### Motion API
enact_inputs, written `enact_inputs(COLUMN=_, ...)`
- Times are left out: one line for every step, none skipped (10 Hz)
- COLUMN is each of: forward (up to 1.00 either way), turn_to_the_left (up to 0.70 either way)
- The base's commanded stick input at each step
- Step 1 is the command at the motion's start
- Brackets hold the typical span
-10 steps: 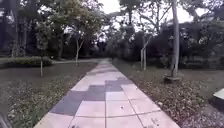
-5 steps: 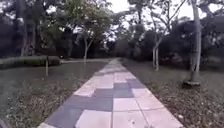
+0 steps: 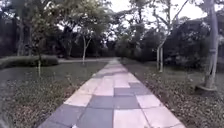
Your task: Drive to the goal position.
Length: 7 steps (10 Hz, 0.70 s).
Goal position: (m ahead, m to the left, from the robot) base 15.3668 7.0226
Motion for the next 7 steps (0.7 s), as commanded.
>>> enact_inputs(forward=0.70, turn_to_the_left=0.00)
enact_inputs(forward=0.70, turn_to_the_left=0.00)
enact_inputs(forward=0.70, turn_to_the_left=0.00)
enact_inputs(forward=0.70, turn_to_the_left=-0.17)
enact_inputs(forward=0.70, turn_to_the_left=-0.35)
enact_inputs(forward=0.70, turn_to_the_left=-0.24)
enact_inputs(forward=0.70, turn_to_the_left=-0.10)
